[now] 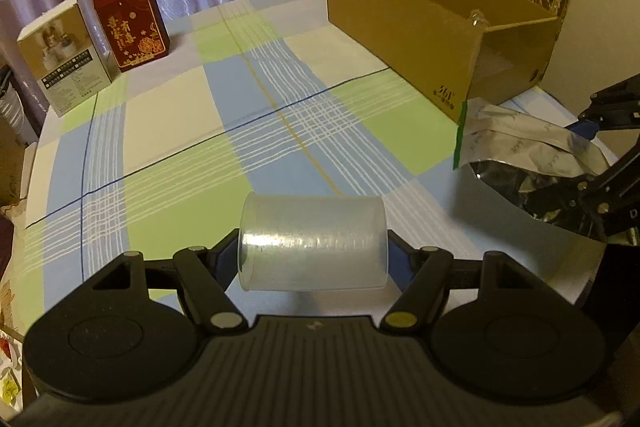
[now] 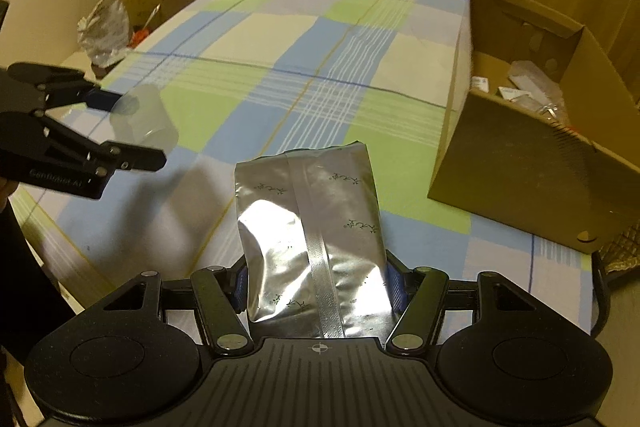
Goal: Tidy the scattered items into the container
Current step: 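Carry the foil bag and clear cylinder over the cardboard box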
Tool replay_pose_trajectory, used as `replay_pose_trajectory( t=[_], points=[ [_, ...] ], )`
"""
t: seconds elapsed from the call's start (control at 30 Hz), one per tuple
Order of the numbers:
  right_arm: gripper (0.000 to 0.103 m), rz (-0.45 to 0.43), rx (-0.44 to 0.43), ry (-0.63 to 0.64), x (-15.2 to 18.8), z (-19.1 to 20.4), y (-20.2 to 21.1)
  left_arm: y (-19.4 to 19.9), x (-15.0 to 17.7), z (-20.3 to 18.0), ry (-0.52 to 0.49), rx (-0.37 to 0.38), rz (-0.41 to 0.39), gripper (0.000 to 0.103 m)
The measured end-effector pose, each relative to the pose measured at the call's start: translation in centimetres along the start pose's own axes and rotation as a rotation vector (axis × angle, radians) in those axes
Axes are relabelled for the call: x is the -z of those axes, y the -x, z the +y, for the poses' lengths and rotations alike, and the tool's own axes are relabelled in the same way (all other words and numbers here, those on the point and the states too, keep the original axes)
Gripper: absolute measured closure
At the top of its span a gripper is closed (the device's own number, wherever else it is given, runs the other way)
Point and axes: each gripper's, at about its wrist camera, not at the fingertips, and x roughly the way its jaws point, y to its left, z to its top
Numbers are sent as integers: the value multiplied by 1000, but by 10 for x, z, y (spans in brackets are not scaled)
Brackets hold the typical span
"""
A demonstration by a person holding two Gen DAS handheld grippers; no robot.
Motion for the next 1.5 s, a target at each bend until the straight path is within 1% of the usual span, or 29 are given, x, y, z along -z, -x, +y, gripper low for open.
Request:
replay_pose_trajectory(
  t=[0.33, 0.6, 0.93, 1.2, 1.33, 1.5],
  points=[
    [39, -78, 10, -26, -1, 6, 30, 35, -8, -19, 0, -15, -46, 34],
    [39, -132, 23, -54, 2, -1, 53, 52, -16, -36, -12, -24, -80, 34],
    [39, -161, 45, -111, 14, -20, 71, 57, -26, -59, -46, -9, -97, 34],
    [39, -181, 40, -150, 16, -30, 82, 58, -36, -67, -57, 0, -108, 34],
    [39, -202, 43, -165, 10, -38, 88, 56, -50, -72, -64, 11, -123, 34],
    [39, -237, 71, -190, -7, -64, 97, 48, -78, -82, -84, 32, -152, 34]
  ],
)
